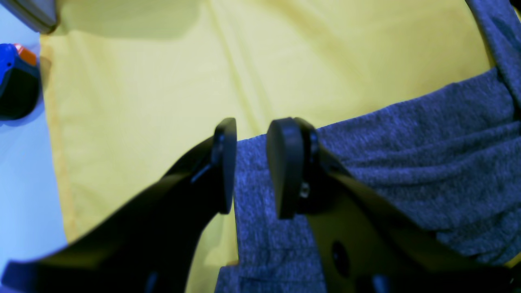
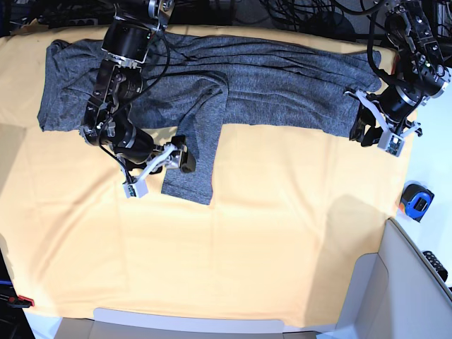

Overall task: Fold the T-shirt properly
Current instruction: 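Release the sleeve and lift the right gripper away from the shirt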

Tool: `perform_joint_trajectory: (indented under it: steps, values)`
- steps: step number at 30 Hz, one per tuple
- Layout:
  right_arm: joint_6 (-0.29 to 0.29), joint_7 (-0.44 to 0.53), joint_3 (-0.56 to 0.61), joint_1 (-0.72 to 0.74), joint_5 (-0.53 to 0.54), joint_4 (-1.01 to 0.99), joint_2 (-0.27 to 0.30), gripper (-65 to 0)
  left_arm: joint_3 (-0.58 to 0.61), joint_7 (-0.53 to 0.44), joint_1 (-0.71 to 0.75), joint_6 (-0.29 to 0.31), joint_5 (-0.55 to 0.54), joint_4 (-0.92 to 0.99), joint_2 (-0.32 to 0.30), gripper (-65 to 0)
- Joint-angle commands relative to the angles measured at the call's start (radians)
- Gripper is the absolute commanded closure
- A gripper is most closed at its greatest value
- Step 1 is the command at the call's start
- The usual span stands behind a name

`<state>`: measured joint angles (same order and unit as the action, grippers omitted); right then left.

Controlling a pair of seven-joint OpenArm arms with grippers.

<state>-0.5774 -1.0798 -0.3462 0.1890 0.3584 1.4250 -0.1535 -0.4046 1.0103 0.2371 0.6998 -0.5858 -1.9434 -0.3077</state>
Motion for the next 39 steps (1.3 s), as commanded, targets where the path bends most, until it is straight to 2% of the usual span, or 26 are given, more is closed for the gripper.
perform_joint_trajectory:
  steps: [1,6,10,12,15,22,23,27,29,33,36,39]
  values:
    - [0.013,0.025,0.008,0.008,0.009,-0.005,-0.004,-53.9,-0.004,-0.023,-0.015,-0.002,-0.010,-0.015,-0.012,-16.1]
    - [0.078,0.100,0.012,0.013,0.109,-0.102,-0.004,-53.8,0.019,-0.023,-0.017,-0.002,-0.010,-0.015,-0.012,-16.1]
    - [0.079,0.097,0.012,0.031,0.166,-0.161,-0.004,-53.5,0.060,-0.023,-0.017,-0.002,-0.010,-0.015,-0.014,-16.0]
    - [0.079,0.095,0.012,0.042,0.198,-0.189,-0.004,-50.1,0.074,-0.023,-0.017,-0.002,-0.010,-0.015,-0.014,-15.9]
    - [0.079,0.095,0.012,0.051,0.259,-0.235,-0.004,-39.2,0.075,-0.023,-0.017,-0.002,-0.010,-0.015,-0.014,-15.9]
    - [0.079,0.092,0.023,0.066,0.290,-0.278,-0.004,-2.6,0.075,-0.023,-0.017,-0.002,-0.010,-0.015,-0.014,-15.8]
    - [0.078,0.092,0.054,0.070,0.290,-0.273,-0.004,0.0,0.075,-0.023,-0.017,-0.002,-0.010,-0.015,-0.014,-15.8]
    - [0.078,0.100,0.233,0.063,0.282,-0.181,-0.004,0.0,0.060,-0.035,-0.018,-0.002,-0.010,-0.015,-0.014,-15.8]
    - [0.078,0.100,0.347,0.062,0.244,-0.122,-0.004,0.0,0.016,-0.051,-0.028,-0.002,-0.013,-0.021,-0.012,-15.8]
    - [0.079,0.146,0.579,0.063,0.070,-0.037,-0.004,0.0,-0.109,-0.061,-0.063,-0.002,-0.015,-0.023,0.028,-15.8]
    - [0.087,0.177,0.783,0.062,-0.068,0.010,-0.004,0.0,-0.188,-0.060,-0.081,-0.002,-0.015,-0.027,0.031,-15.8]
    - [0.176,0.178,0.975,0.065,-0.164,0.047,-0.004,0.0,-0.247,-0.060,-0.089,-0.002,-0.016,-0.029,0.031,-15.8]
